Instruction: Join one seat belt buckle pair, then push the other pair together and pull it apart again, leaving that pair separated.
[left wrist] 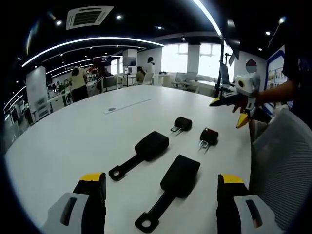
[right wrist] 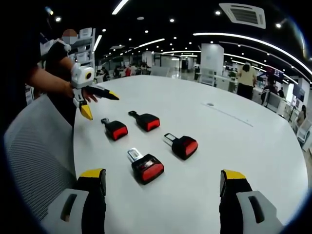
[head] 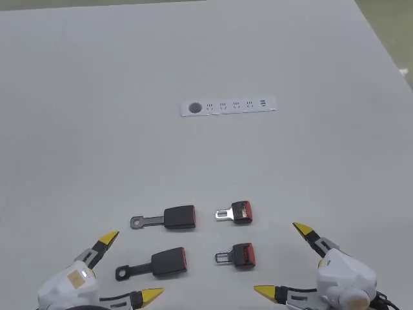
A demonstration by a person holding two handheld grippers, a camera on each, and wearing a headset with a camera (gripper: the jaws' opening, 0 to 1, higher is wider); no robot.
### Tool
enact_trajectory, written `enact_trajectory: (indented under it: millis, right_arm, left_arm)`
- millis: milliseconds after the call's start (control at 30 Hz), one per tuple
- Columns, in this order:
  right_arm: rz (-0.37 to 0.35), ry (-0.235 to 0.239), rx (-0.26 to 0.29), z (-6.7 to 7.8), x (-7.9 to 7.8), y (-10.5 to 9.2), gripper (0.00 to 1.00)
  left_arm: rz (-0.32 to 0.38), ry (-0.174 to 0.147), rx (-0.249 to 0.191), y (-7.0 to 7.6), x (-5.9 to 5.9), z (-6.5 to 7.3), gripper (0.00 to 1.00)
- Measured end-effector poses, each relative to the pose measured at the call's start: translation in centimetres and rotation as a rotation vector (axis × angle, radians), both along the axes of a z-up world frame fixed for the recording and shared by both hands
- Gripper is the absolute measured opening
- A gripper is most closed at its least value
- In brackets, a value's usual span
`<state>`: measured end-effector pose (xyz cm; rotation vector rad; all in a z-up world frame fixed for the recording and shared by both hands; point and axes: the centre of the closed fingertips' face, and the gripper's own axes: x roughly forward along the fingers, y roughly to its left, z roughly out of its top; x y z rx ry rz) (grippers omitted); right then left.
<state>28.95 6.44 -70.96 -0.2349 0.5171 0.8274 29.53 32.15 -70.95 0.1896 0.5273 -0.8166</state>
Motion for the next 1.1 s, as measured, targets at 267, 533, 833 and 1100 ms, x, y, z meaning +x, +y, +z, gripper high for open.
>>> enact_trajectory:
  millis: [267,533,833,1100]
  right_arm:
    - [0.002,-0.001,-0.001,-0.07,-0.02,-0.06,0.99]
    - [0.004,-0.005,-0.003,0.03,0.03,-0.07,0.99]
    - [0.003,-0.005,-0.006,0.03,0.05,-0.23,0.99]
    - [0.008,-0.008,-0.015,-0.03,0.21,-0.40,0.99]
  left_arm:
    - [0.000,0.000,0.001,0.10,-0.06,-0.05,0.96]
    - [0.000,-0.003,0.001,0.07,0.03,0.01,0.96]
    - [-0.003,-0.003,0.002,0.07,0.09,-0.12,0.96]
    - [-0.010,-0.004,0.006,-0.05,0.18,-0.15,0.95]
